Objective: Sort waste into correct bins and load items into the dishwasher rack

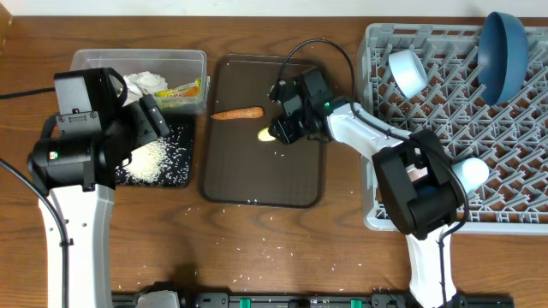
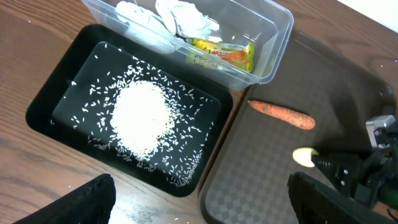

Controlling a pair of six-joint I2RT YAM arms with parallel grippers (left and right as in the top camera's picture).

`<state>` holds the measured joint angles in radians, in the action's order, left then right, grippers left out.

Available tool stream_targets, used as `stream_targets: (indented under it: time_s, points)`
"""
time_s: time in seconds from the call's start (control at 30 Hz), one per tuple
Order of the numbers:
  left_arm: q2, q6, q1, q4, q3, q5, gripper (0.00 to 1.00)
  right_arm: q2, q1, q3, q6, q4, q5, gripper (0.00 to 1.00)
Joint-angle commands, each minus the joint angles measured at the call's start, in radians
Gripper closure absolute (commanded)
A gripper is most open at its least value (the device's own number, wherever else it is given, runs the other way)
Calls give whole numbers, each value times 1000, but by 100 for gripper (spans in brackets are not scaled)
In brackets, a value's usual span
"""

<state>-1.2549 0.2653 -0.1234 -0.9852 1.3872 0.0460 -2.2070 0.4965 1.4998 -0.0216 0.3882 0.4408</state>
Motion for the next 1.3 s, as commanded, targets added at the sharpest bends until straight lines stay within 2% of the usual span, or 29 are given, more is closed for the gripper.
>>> stream_targets:
  time_s: [0.0,0.2,0.3,0.47,0.6,0.67,0.77,0.83,0.97,1.03,1.27]
  points:
    - [7,2,-4,-2,5,-3,9,-31,-2,8,-115,121,-49,66]
    - [7,2,-4,-2,5,-2,9,-31,6,55,-221,312,-48,69]
    - [7,2,-4,-2,5,-2,9,-31,6,87,-252,384,-49,76]
    - [7,2,-4,-2,5,-3,9,-19,0,256,-253,575,-92,76]
    - [7,2,-4,-2,5,-3,9,21,9,382,-272,749,-153,65]
    - [7,2,-5,-2,5,-2,9,40,23,384,-307,787,-193,60]
    - [7,2,-4,-2,5,-3,9,42,47,376,-360,863,-323,48]
    - [7,2,-4,-2,5,-3,9,42,55,342,-344,859,-380,44]
    - [7,2,-4,-2,5,-3,9,41,67,249,-135,769,-358,43]
    - [7,2,-4,-2,5,-2,9,41,72,202,-86,719,-359,43]
    - [7,2,-4,-2,5,-2,9,41,57,95,-73,610,-352,48]
